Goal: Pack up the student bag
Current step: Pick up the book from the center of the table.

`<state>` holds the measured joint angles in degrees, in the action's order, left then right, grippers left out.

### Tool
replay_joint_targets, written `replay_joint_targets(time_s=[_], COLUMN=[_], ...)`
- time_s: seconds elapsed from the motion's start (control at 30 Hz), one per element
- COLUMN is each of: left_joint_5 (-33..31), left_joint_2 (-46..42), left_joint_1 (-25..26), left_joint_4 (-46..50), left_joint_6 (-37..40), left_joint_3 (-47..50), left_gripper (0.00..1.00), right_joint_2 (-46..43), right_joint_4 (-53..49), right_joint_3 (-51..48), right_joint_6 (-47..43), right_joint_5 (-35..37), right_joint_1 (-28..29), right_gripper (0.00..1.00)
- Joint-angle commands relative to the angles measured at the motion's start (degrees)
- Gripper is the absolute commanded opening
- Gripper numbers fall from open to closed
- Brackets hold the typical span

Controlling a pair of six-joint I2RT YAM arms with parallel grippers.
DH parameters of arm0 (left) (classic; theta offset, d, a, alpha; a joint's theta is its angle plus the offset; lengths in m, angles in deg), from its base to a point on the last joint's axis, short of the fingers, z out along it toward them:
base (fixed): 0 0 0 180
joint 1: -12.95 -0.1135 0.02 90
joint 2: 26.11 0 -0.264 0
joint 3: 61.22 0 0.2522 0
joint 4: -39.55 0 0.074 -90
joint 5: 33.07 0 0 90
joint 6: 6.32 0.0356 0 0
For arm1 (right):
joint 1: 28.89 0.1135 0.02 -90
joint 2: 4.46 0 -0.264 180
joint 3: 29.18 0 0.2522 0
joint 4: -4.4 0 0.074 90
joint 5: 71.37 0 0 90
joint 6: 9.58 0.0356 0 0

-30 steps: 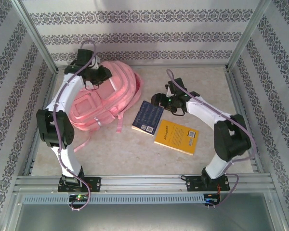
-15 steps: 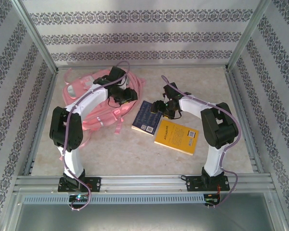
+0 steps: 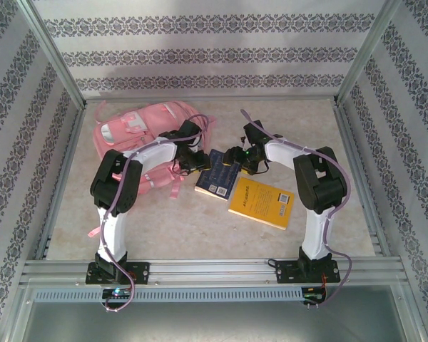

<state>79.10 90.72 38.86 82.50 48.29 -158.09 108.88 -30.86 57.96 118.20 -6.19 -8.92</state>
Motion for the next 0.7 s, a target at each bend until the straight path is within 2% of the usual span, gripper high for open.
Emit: replay_joint_targets(time_s=[0.0,0.13,0.23,0.43,0.67], left_joint_5=[-1.0,-0.7,-0.7,1.8,2.4], left_joint_2=[2.4,3.8,4.7,4.8,4.3], left_joint_1=[1.1,1.9,2.5,3.2,3.4], left_joint_4=[-2.1,-2.6,-2.6,-4.8,-4.8], left_joint_6=[-0.4,-0.3,0.1,0.2,1.0], left_joint_3=[1.5,1.4,1.1,1.8,1.7], left_gripper=[0.36,0.32,0.28,0.21,0.16], right_joint_2=[2.0,3.1,3.4,2.4,-1.2], right_joint_4=[1.3,1.1,2.8,9.6,16.6], right_joint_3=[1.5,2.5,2.8,1.8,-2.1], right_joint_6=[0.7,0.7,1.0,4.6,9.2], right_joint_5=[-3.4,-3.8,-7.0,-15.5,-18.9], right_joint_1=[0.2,0.8,1.7,3.3,3.6], right_gripper=[0.73,0.73,0.73,0.73,0.72])
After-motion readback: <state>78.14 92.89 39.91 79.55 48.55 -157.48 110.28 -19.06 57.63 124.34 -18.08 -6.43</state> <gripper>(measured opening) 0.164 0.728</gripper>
